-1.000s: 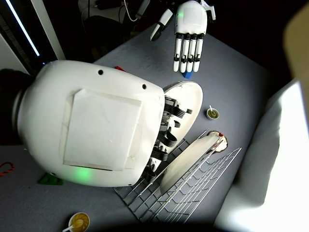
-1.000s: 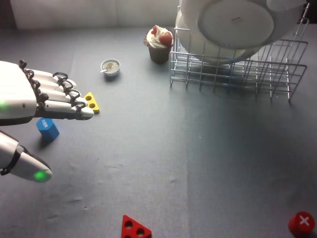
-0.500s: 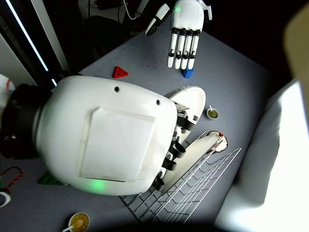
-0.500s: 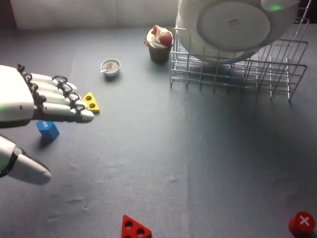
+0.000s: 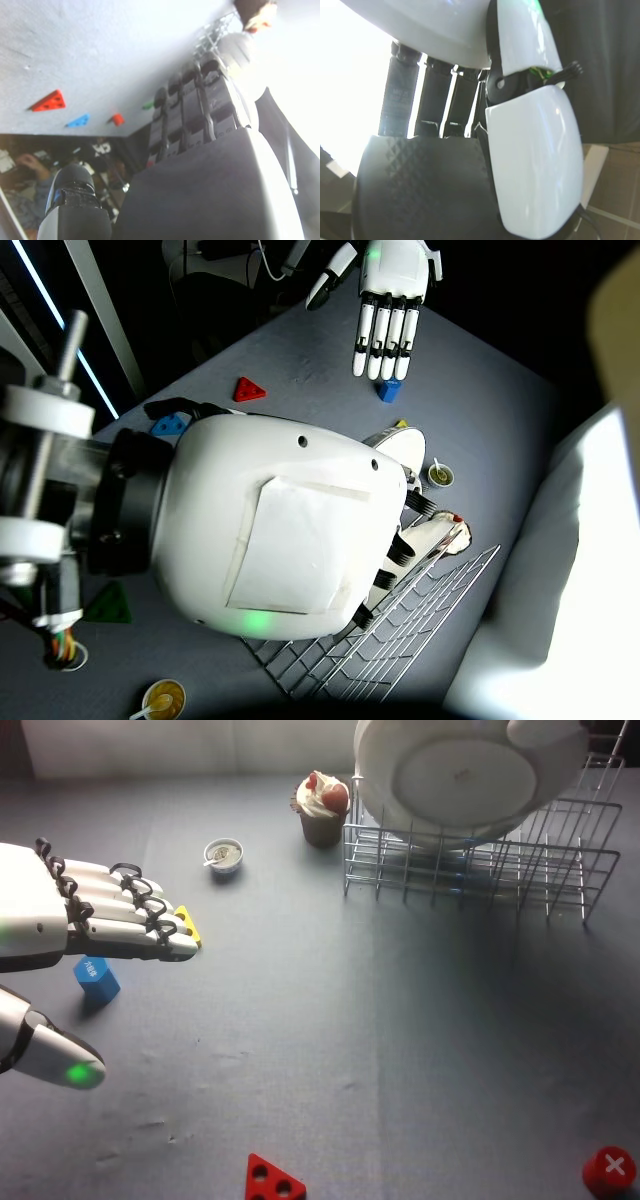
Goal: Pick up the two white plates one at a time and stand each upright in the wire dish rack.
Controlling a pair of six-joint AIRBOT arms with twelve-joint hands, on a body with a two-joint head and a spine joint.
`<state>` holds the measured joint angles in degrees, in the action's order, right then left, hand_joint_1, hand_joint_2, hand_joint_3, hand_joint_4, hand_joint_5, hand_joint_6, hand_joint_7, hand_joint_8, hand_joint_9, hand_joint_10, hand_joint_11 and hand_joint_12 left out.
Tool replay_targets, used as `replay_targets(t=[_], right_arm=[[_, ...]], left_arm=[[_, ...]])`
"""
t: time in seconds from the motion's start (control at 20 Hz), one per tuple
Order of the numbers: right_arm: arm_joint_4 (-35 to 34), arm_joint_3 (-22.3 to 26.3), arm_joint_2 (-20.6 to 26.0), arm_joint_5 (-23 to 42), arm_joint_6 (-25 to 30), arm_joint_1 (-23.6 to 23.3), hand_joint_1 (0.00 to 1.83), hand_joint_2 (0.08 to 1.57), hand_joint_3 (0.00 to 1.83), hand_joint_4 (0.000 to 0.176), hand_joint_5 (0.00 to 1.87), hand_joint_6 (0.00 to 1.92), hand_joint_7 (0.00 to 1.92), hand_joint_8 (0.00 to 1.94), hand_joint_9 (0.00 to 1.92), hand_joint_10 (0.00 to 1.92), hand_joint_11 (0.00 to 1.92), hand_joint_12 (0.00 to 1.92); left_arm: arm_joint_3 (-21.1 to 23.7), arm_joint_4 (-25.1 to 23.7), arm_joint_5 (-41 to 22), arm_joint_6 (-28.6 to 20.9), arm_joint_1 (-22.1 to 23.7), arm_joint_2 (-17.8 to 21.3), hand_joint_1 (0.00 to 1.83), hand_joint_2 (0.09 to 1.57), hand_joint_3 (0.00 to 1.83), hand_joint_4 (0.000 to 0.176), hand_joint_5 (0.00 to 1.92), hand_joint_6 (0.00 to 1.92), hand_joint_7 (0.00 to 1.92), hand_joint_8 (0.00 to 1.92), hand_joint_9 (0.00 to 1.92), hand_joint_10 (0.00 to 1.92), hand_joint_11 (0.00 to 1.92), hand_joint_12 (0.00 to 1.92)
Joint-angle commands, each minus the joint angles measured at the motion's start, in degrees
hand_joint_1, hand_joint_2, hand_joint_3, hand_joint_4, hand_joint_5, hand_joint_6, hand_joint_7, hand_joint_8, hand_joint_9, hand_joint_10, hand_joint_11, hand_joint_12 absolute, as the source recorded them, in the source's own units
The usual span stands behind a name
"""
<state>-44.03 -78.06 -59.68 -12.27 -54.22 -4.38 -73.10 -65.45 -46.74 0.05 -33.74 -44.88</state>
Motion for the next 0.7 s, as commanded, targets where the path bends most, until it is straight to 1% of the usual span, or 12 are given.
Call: replay_targets(t=[0.0, 0.1, 0.2, 0.25, 0.3, 0.35, 0.45, 0.5, 0.55, 0.6, 0.65], right_arm=[[-2.6, -0.6, 0.2, 5.4, 1.0, -0.6, 1.5, 1.03, 0.0, 0.0, 1.0, 0.78, 1.16, 0.45, 1.28, 0.51, 0.99, 1.36], [-4.2, -1.8, -0.6, 4.8, 1.0, 0.3, 1.5, 1.03, 0.0, 0.0, 1.01, 0.81, 1.17, 0.4, 1.28, 0.48, 1.0, 1.34], [-7.4, -2.8, -1.2, 4.1, -1.2, 0.8, 1.5, 1.03, 0.0, 0.0, 0.99, 0.86, 1.16, 0.41, 1.26, 0.52, 1.01, 1.33], [-7.4, -3.3, -1.4, 4.0, -1.2, 0.9, 1.5, 1.02, 0.0, 0.0, 1.01, 0.81, 1.22, 0.3, 1.3, 0.46, 1.02, 1.31], [-7.4, -3.6, -1.5, 4.0, -1.2, 1.0, 1.5, 1.01, 0.0, 0.0, 1.03, 0.78, 1.26, 0.23, 1.31, 0.43, 1.03, 1.3], [-7.4, -4.0, -1.8, 4.0, -1.3, 1.1, 1.5, 1.01, 0.0, 0.0, 1.03, 0.79, 1.27, 0.21, 1.3, 0.45, 1.04, 1.28], [-7.4, -4.4, -2.0, 4.0, -1.4, 1.5, 1.5, 1.01, 0.0, 0.0, 1.04, 0.76, 1.28, 0.2, 1.29, 0.46, 1.04, 1.28], [-7.4, -4.7, -2.2, 4.0, -1.4, 1.8, 1.5, 1.01, 0.0, 0.0, 1.03, 0.8, 1.26, 0.24, 1.25, 0.51, 1.05, 1.26], [-7.5, -4.8, -2.3, 4.0, -1.4, 1.9, 1.5, 1.01, 0.0, 0.0, 1.03, 0.8, 1.26, 0.24, 1.25, 0.51, 1.05, 1.26], [-8.6, -5.0, -2.4, 4.0, -1.8, 2.4, 1.5, 1.02, 0.0, 0.0, 1.02, 0.84, 1.22, 0.31, 1.24, 0.53, 1.03, 1.28], [-9.5, -5.2, -2.5, 4.0, -2.8, 2.7, 1.5, 1.02, 0.0, 0.0, 1.01, 0.83, 1.21, 0.34, 1.26, 0.51, 1.02, 1.3]], left_arm=[[-0.1, 3.5, -3.4, -0.1, 0.6, 0.1, 0.0, 1.02, 0.0, 0.0, 0.15, 0.0, 0.18, 0.0, 0.16, 0.0, 0.17, 0.01], [-0.1, 3.5, -3.9, -0.1, 0.5, 0.0, 0.0, 1.02, 0.0, 0.0, 0.16, 0.01, 0.2, 0.01, 0.18, 0.01, 0.18, 0.02], [0.3, 2.6, -4.1, -0.1, 0.5, 0.0, 0.0, 1.03, 0.0, 0.0, 0.16, 0.0, 0.2, 0.01, 0.19, 0.01, 0.18, 0.01], [0.7, 2.5, -3.8, -0.1, 0.5, 0.0, 0.0, 1.02, 0.0, 0.0, 0.15, 0.0, 0.2, 0.01, 0.19, 0.01, 0.17, 0.01], [0.8, 2.6, -3.5, -0.1, 0.6, -0.1, 0.0, 1.02, 0.0, 0.0, 0.16, 0.0, 0.2, 0.01, 0.19, 0.01, 0.18, 0.01], [1.0, 2.9, -3.4, -0.1, 0.6, -0.1, 0.0, 1.02, 0.0, 0.0, 0.16, 0.01, 0.21, 0.01, 0.2, 0.01, 0.19, 0.02], [1.0, 3.4, -3.1, -0.1, 0.7, -0.1, 0.0, 1.02, 0.0, 0.0, 0.15, 0.0, 0.2, 0.0, 0.19, 0.01, 0.16, 0.01], [1.1, 3.5, -3.2, -0.1, 0.7, -0.1, 0.0, 1.02, 0.0, 0.0, 0.16, 0.0, 0.21, 0.01, 0.2, 0.01, 0.17, 0.01], [1.1, 3.4, -3.2, -0.1, 0.7, -0.1, 0.0, 1.02, 0.0, 0.0, 0.16, 0.0, 0.21, 0.01, 0.2, 0.01, 0.17, 0.01], [1.1, 2.5, -3.2, -0.1, 0.9, 0.0, 0.0, 1.02, 0.0, 0.0, 0.15, 0.0, 0.2, 0.0, 0.19, 0.0, 0.17, 0.01], [1.2, 2.5, -3.2, -0.1, 0.9, 0.0, 0.0, 1.02, 0.0, 0.0, 0.16, 0.0, 0.21, 0.0, 0.2, 0.01, 0.18, 0.01]])
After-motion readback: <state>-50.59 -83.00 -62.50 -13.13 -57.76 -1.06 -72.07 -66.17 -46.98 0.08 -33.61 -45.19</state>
